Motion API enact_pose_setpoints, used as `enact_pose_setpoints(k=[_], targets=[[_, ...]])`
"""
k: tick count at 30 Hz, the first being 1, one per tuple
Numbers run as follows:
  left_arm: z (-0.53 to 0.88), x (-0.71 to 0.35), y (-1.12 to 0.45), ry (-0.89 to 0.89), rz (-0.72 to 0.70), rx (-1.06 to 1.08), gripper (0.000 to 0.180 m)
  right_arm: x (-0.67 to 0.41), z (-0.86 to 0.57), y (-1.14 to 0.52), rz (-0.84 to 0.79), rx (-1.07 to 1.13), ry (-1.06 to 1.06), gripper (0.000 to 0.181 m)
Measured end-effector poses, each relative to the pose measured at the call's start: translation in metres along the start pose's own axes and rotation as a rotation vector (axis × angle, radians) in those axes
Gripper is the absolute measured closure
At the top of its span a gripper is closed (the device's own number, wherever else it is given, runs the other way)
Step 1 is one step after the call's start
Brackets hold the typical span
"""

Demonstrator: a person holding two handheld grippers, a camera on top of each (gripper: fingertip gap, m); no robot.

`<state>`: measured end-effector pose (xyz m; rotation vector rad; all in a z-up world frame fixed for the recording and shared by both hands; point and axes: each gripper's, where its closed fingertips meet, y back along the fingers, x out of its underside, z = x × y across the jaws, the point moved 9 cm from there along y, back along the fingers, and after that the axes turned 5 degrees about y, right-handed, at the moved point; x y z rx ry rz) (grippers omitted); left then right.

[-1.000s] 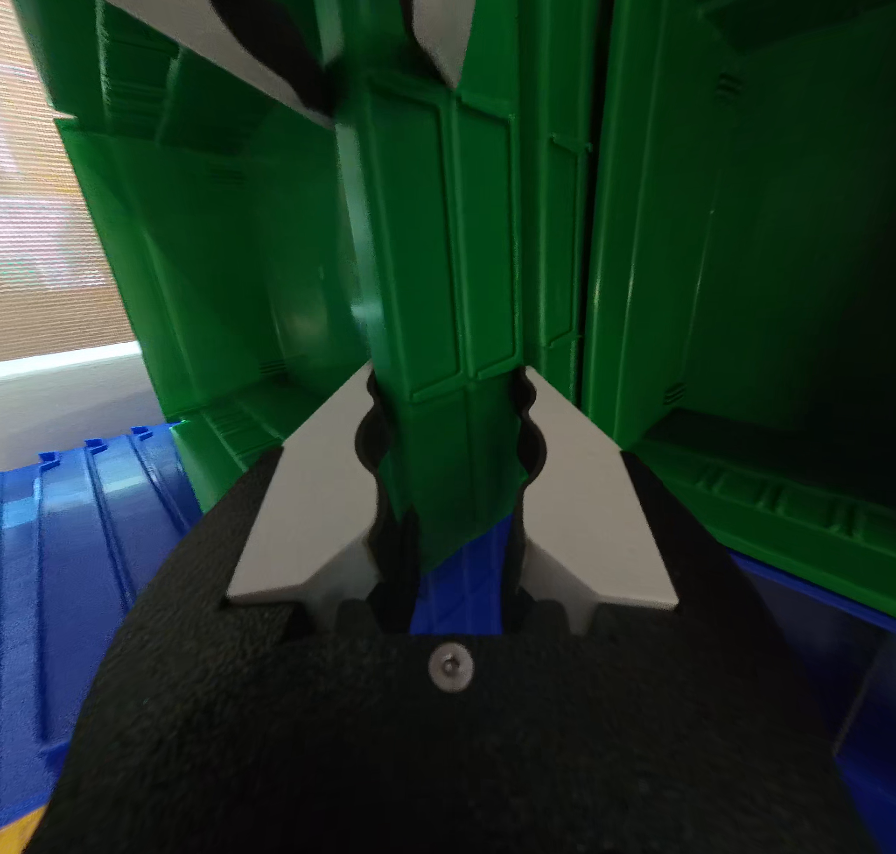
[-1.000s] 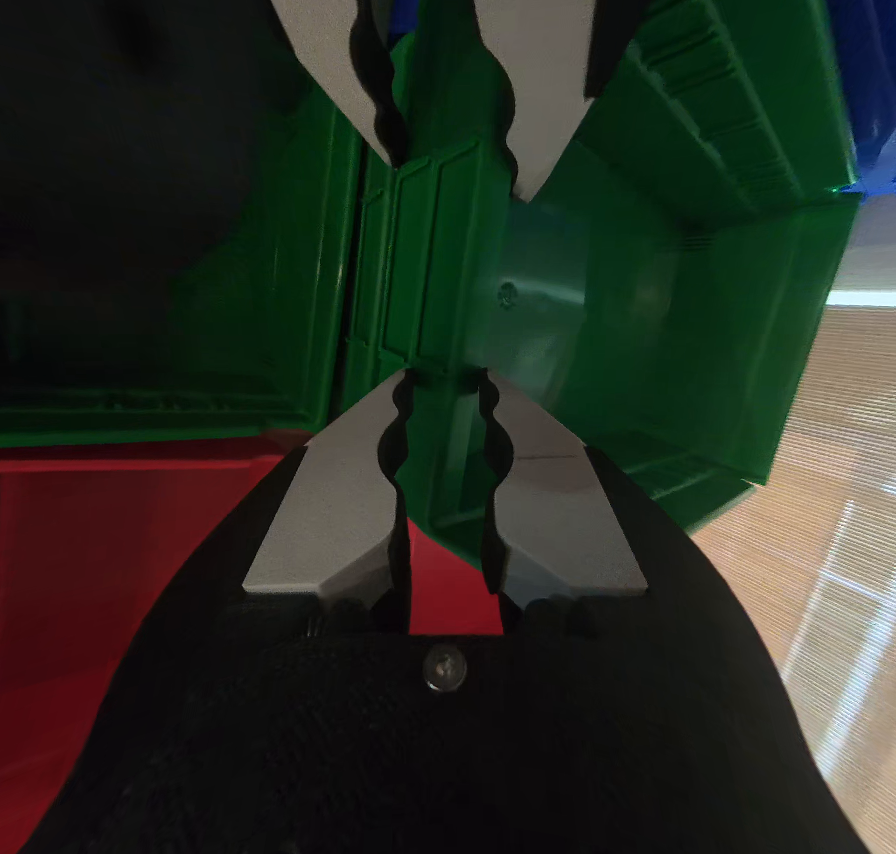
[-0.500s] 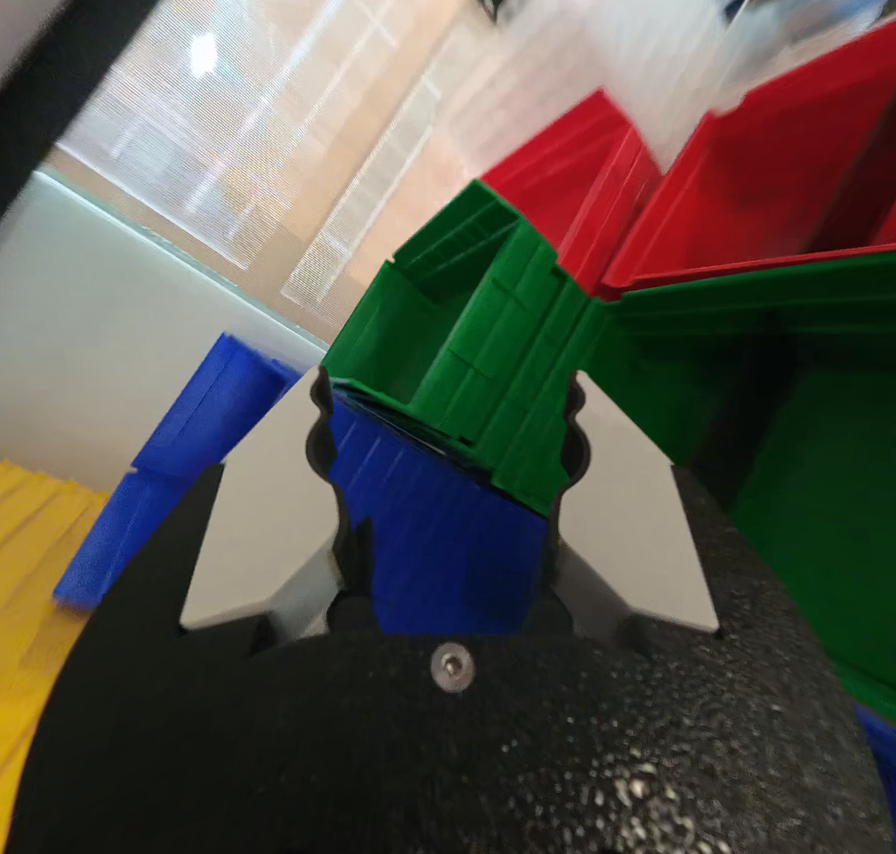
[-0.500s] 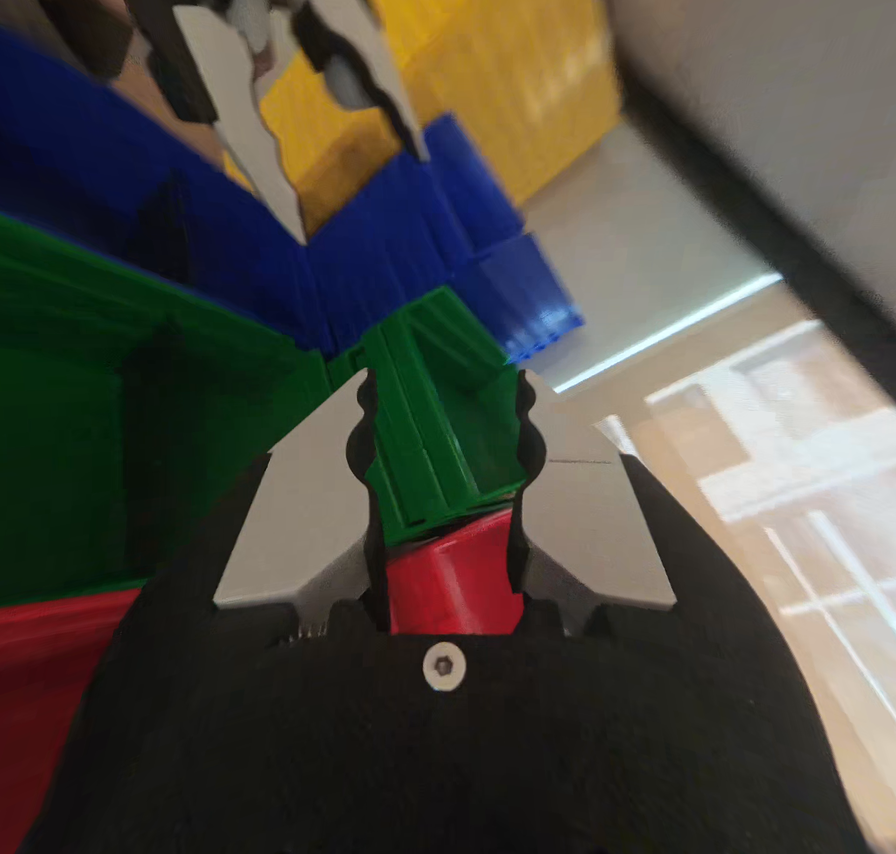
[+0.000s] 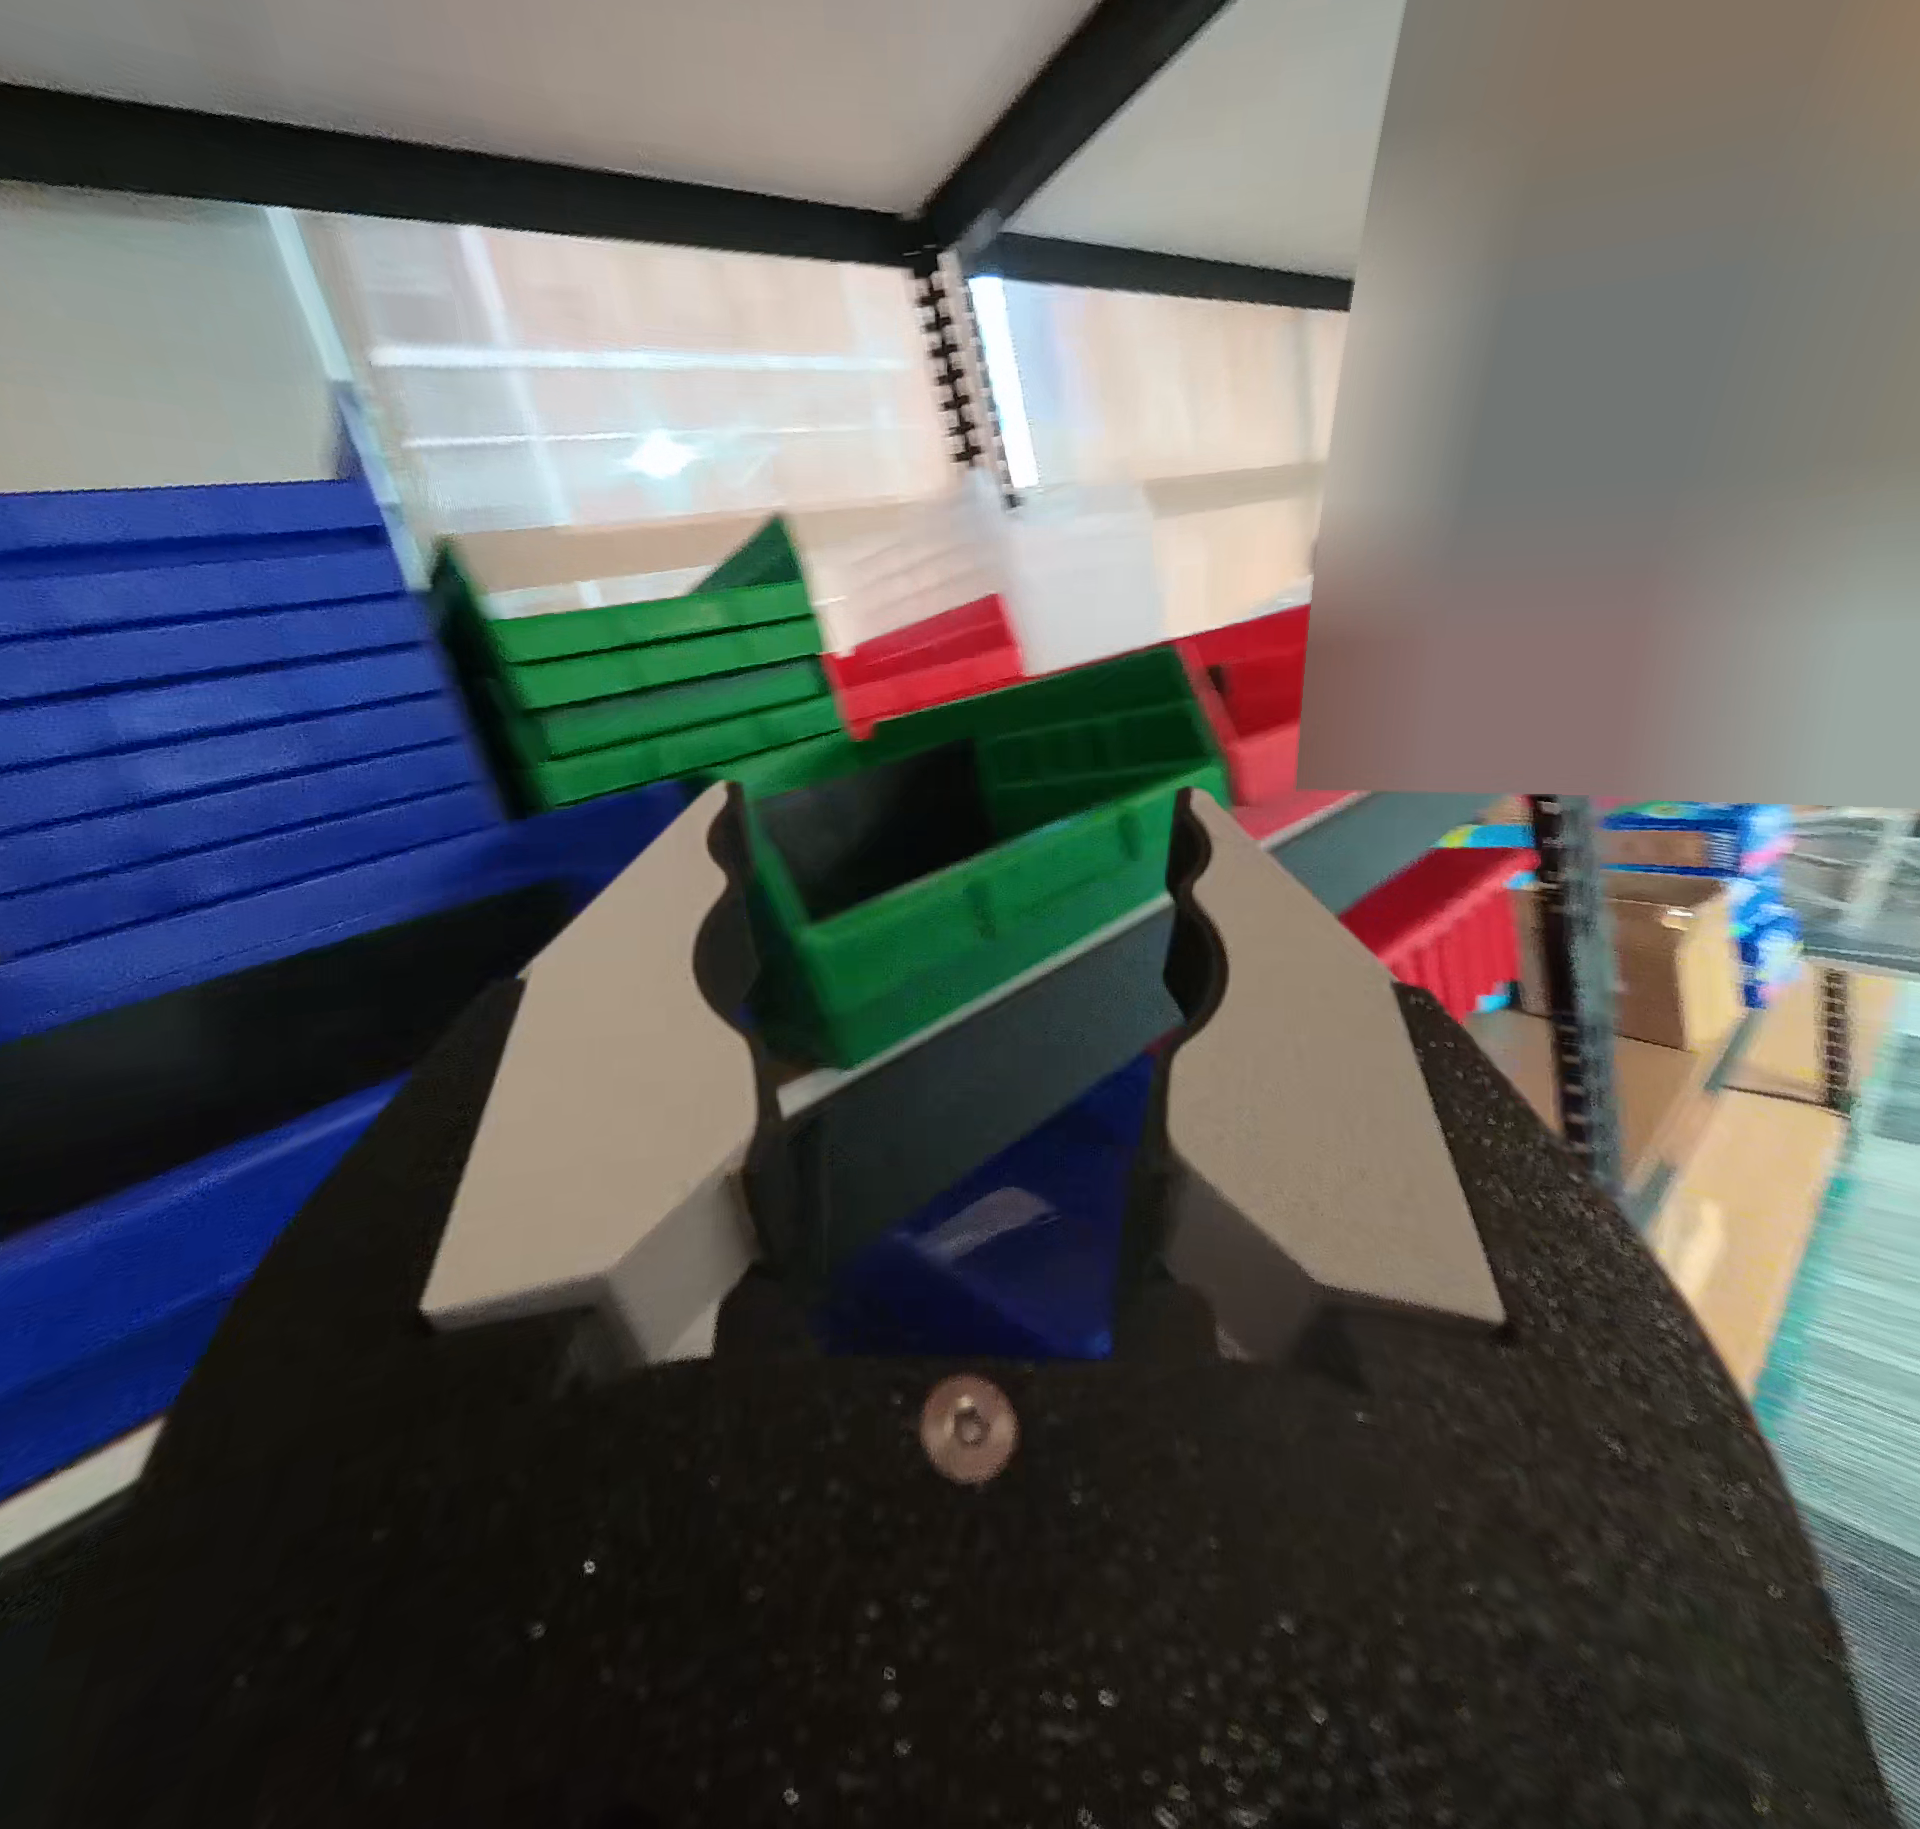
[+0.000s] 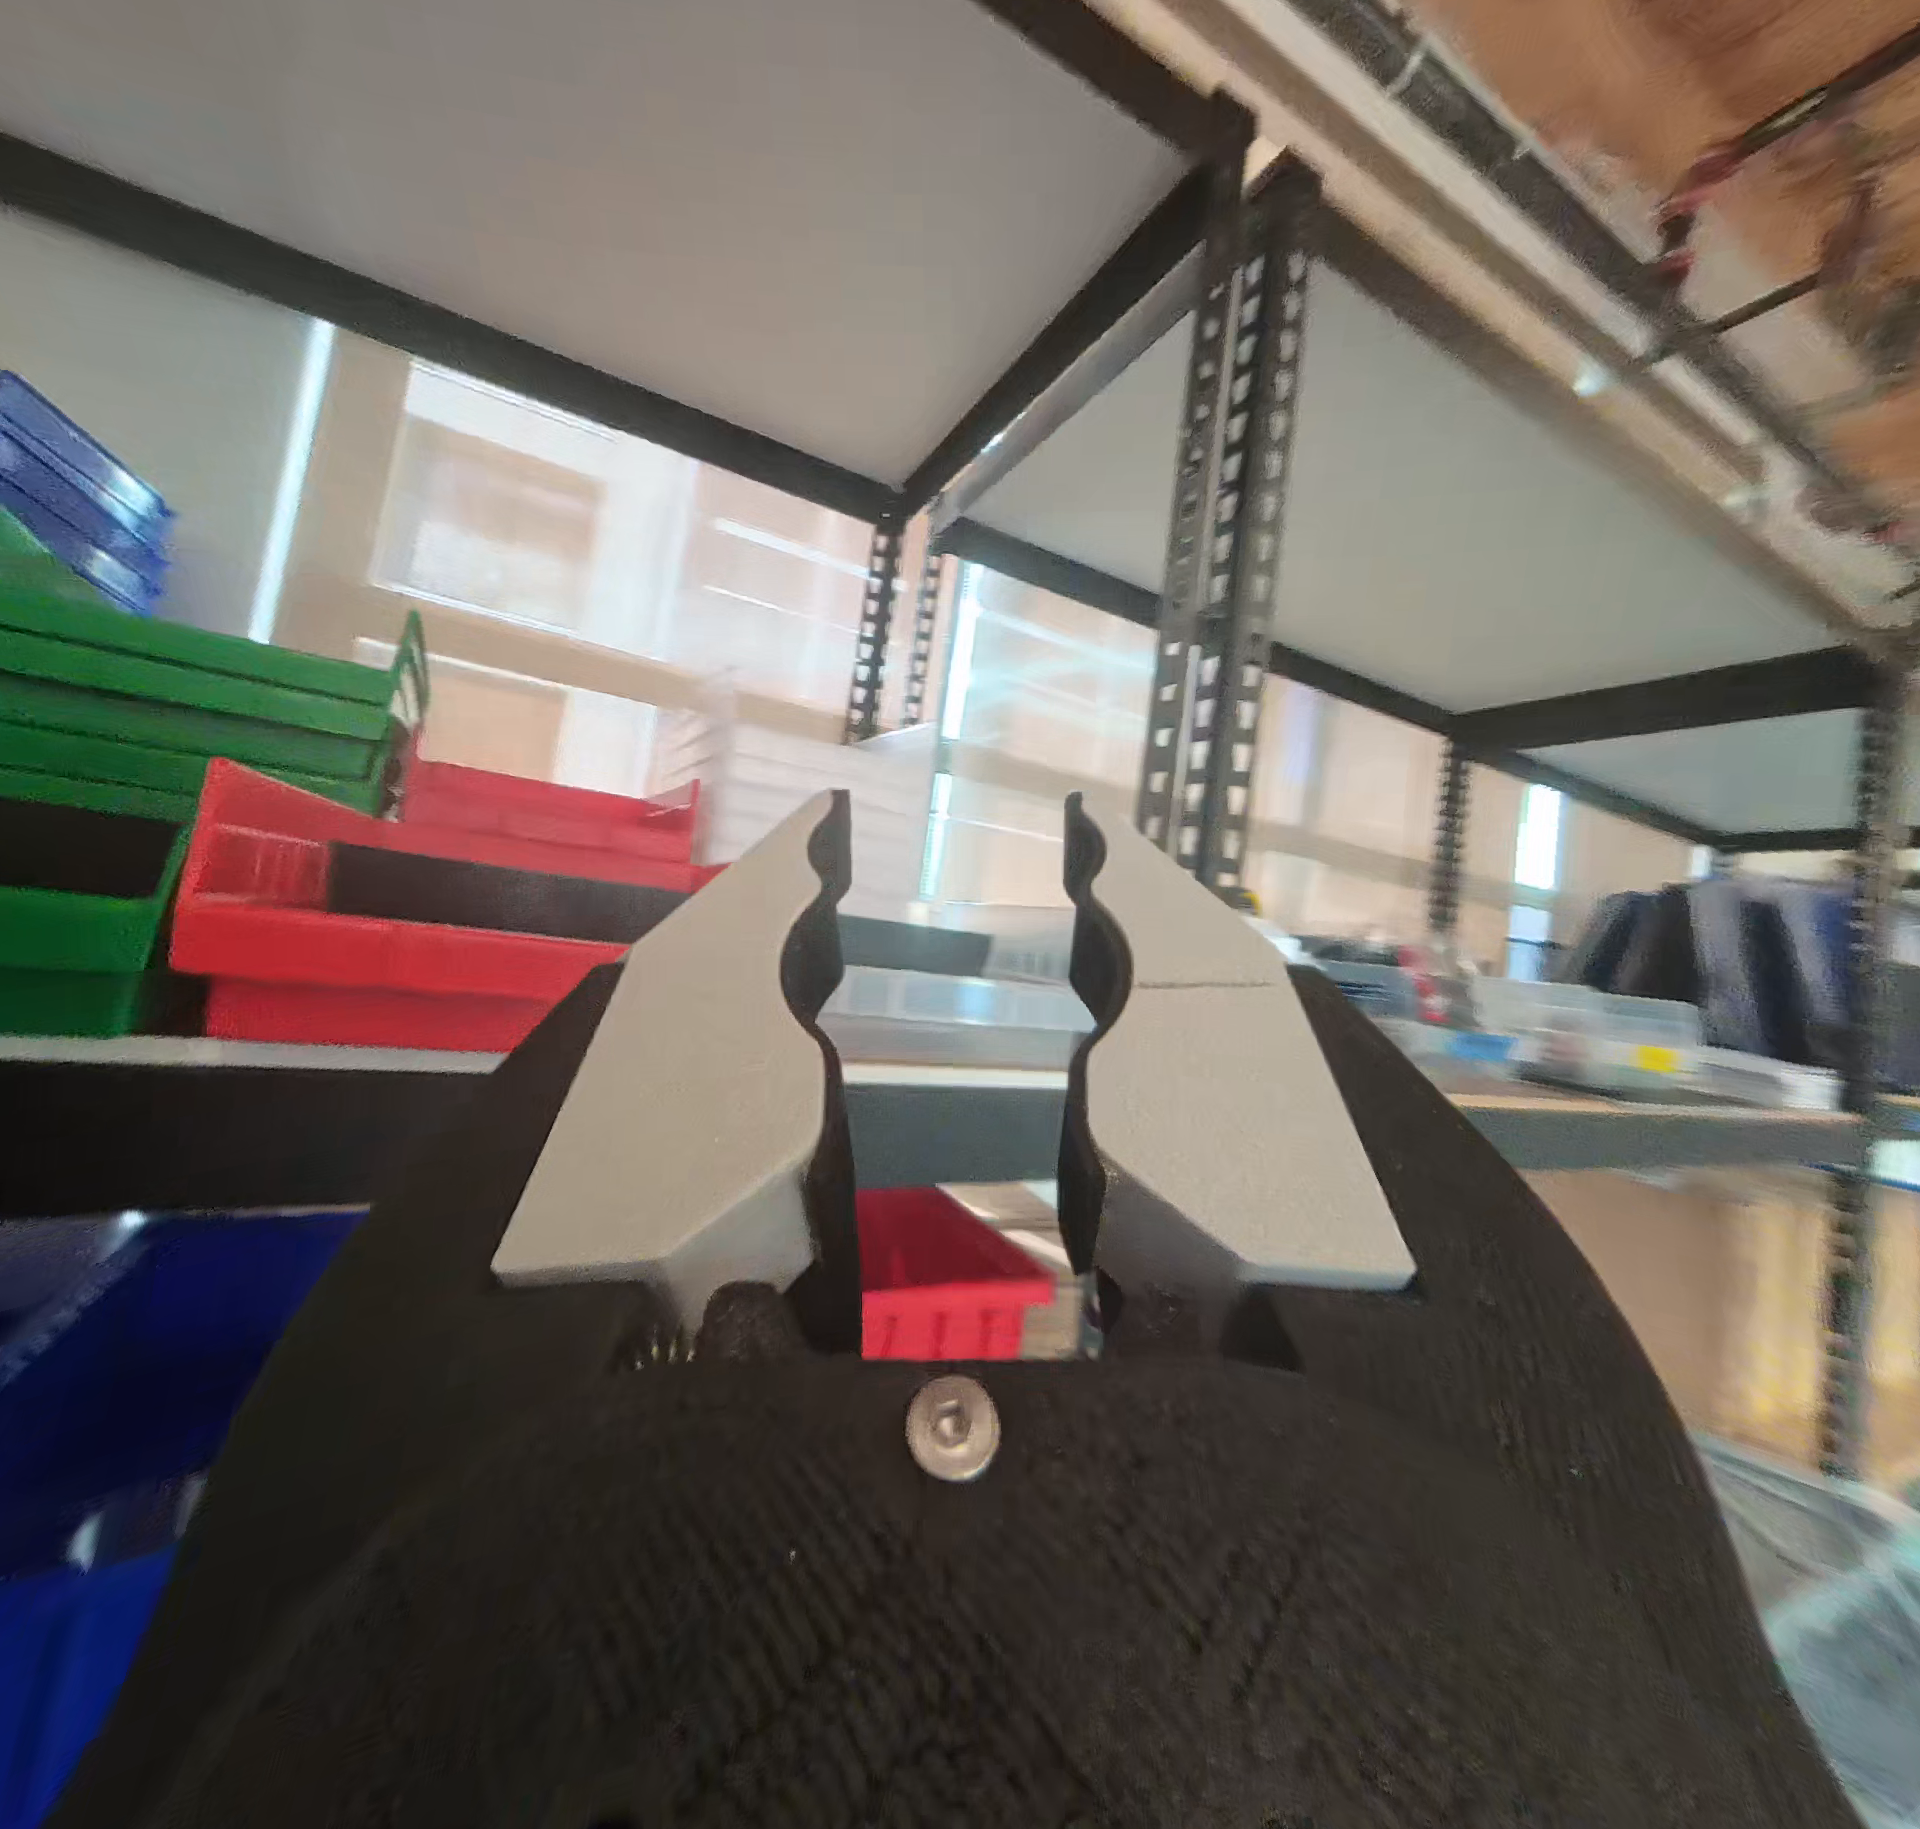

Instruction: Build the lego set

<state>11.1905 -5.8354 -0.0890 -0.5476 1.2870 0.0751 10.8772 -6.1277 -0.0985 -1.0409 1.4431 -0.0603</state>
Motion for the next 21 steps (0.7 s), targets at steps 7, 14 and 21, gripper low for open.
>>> enact_pose_setpoints(k=[7,14,21], targets=[[-0.145,0.007,-0.036,0.217,-0.102,0.41,0.1,-0.062,-0.068,0.133,0.179,0.174,0.18,0.141],[-0.361,-0.006,-0.04,0.424,0.08,1.028,0.074,-0.118,-0.179,0.288,0.359,0.517,0.223,0.136],[-0.651,-0.05,0.036,0.205,-0.026,1.411,0.068,-0.202,-0.295,0.469,0.526,0.814,0.365,0.133]])
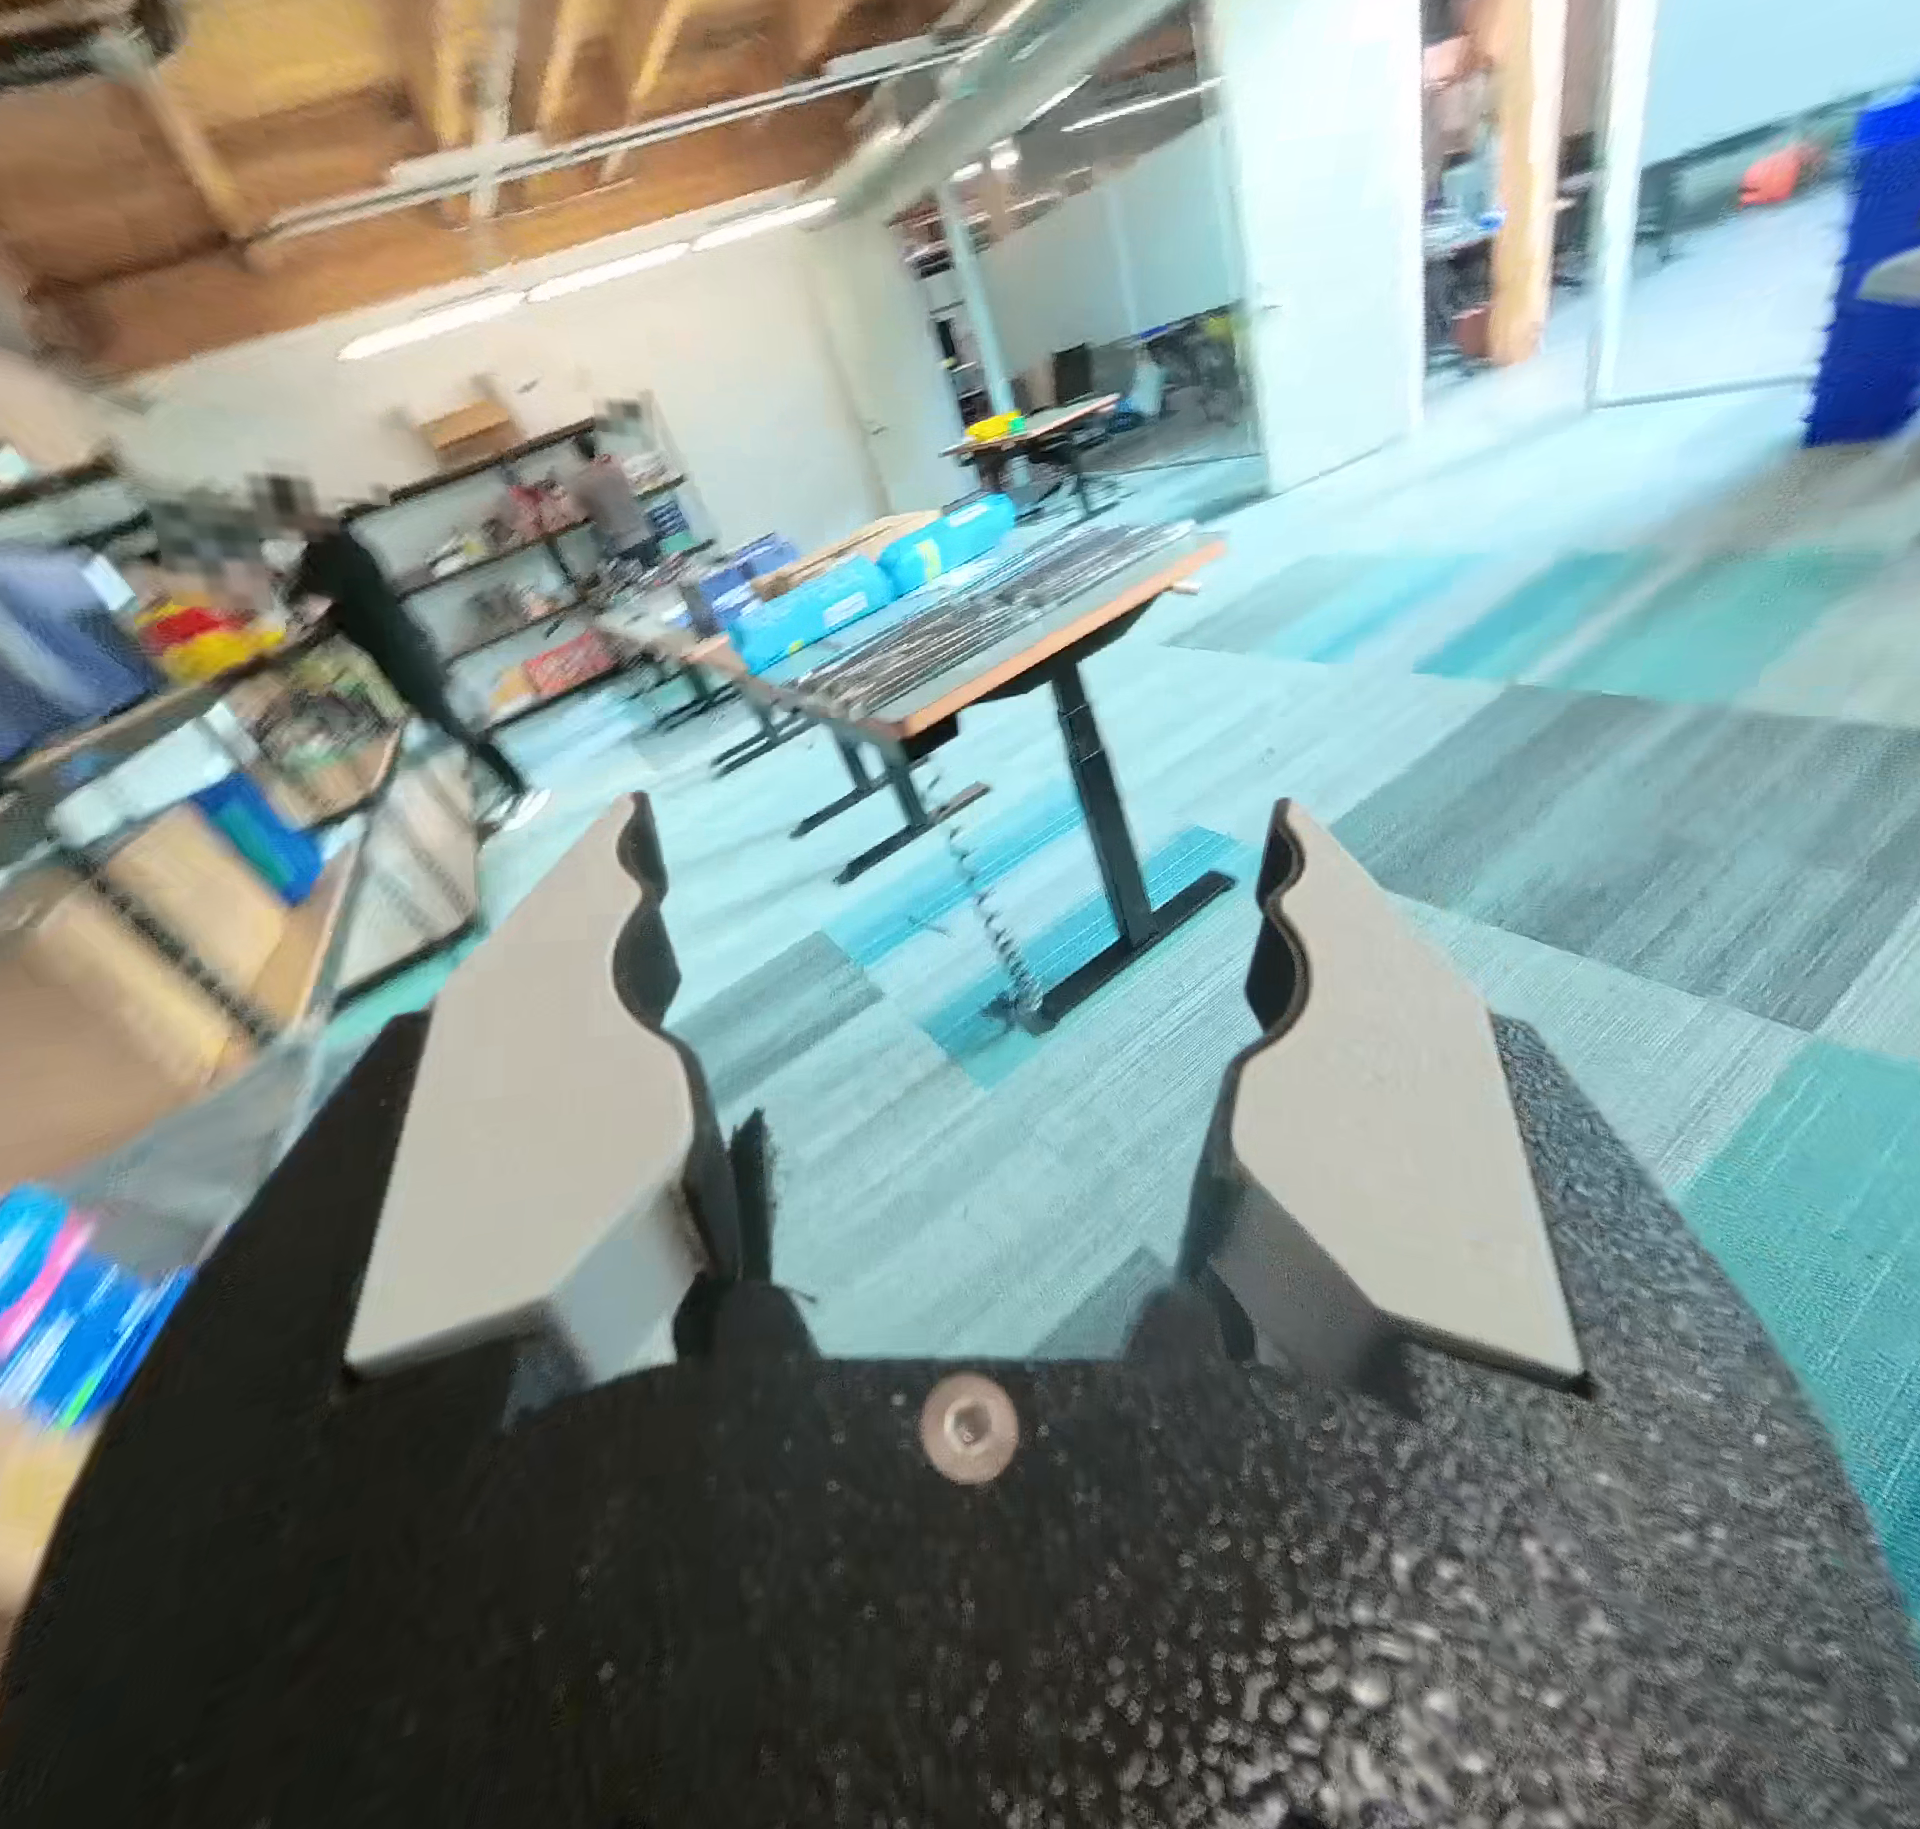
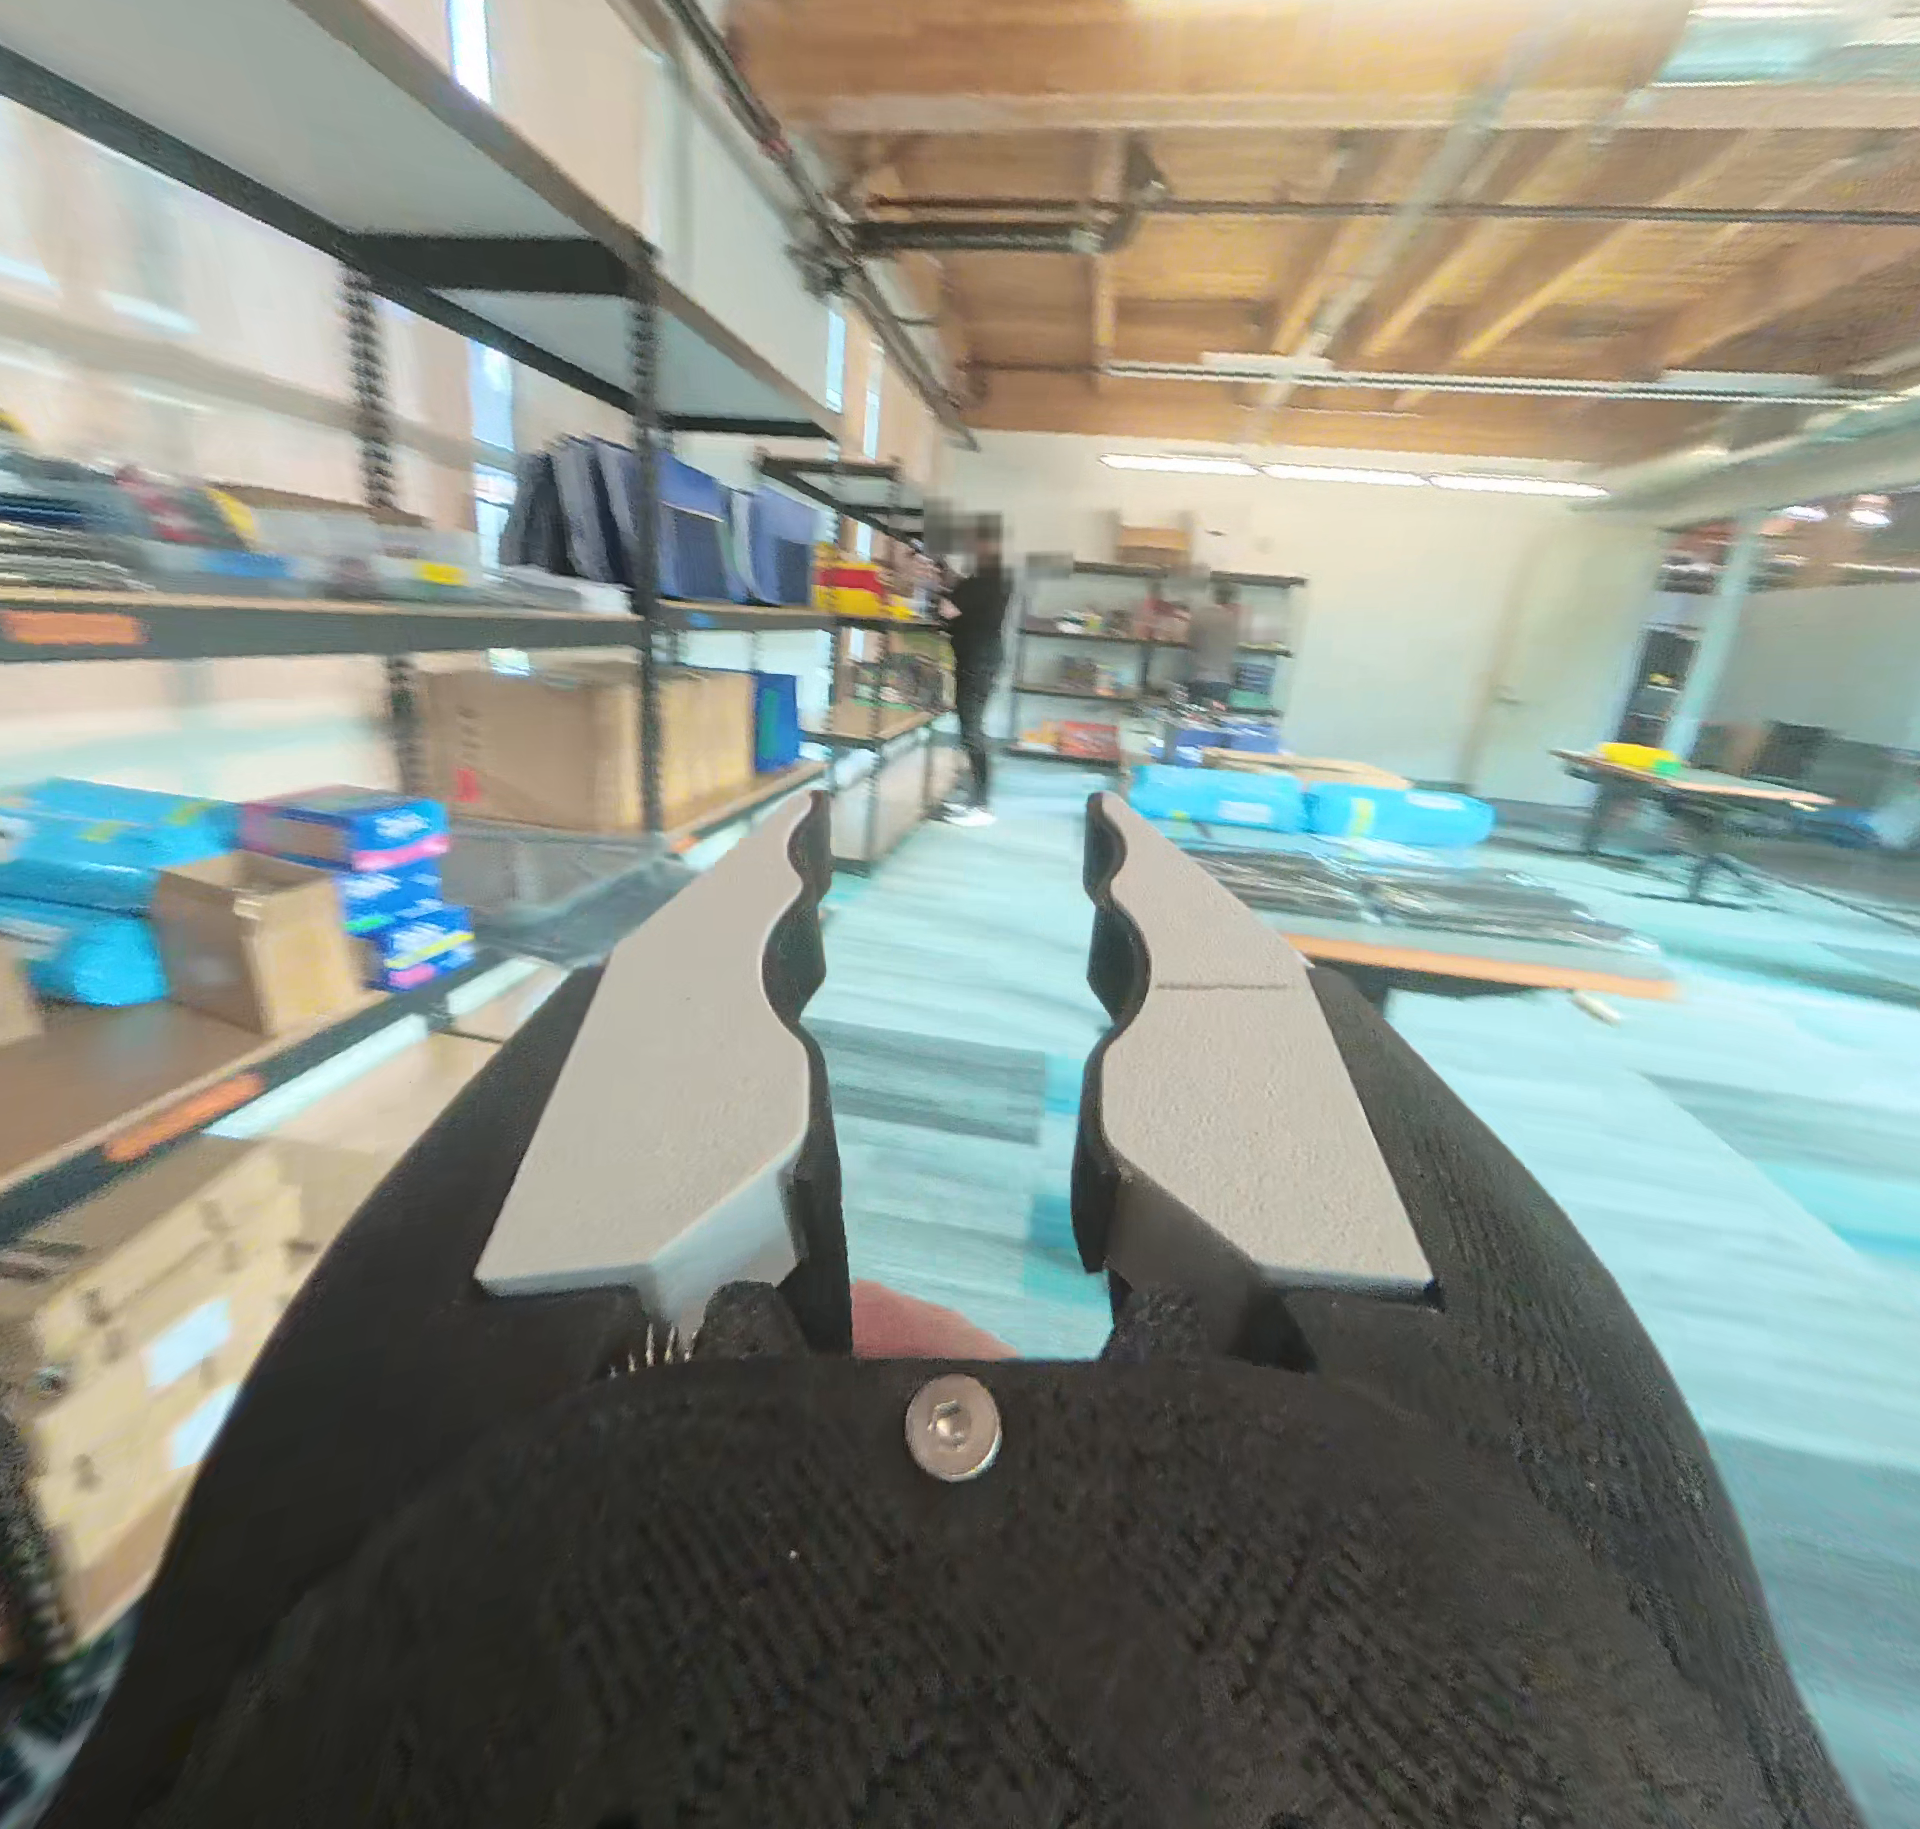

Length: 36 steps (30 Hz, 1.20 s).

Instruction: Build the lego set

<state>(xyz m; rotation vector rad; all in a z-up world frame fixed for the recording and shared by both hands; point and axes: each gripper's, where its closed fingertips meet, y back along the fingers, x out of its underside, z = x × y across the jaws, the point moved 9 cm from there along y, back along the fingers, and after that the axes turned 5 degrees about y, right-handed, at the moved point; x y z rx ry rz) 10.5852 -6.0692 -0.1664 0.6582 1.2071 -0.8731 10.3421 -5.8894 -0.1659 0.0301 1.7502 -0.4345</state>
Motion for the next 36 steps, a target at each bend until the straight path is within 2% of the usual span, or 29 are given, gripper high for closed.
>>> enact_pose_setpoints(k=[4,9,14,19,23,26,31,36], targets=[[-0.112,-0.015,-0.154,0.08,-0.077,0.348,0.066,0.014,-0.123,0.042,0.121,0.165,0.024,0.126],[-0.256,-0.045,-0.275,0.182,-0.174,0.778,0.068,0.024,-0.231,0.112,0.262,0.507,0.13,0.124],[-0.368,-0.054,-0.359,0.238,-0.244,1.071,0.073,0.04,-0.292,0.163,0.373,0.774,0.148,0.123],[-0.458,-0.053,-0.444,0.341,-0.265,1.248,0.067,0.069,-0.346,0.182,0.411,1.006,0.15,0.123],[-0.515,-0.065,-0.525,0.323,-0.295,1.349,0.064,0.09,-0.413,0.17,0.404,1.174,0.207,0.123],[-0.549,-0.084,-0.592,0.302,-0.245,1.387,0.059,0.095,-0.477,0.147,0.344,1.27,0.213,0.116],[-0.618,-0.104,-0.684,0.254,-0.199,1.432,0.054,0.097,-0.556,0.144,0.279,1.448,0.285,0.115],[-0.718,-0.115,-0.715,0.282,-0.109,1.572,0.048,0.113,-0.607,0.184,0.33,1.615,0.272,0.115]])
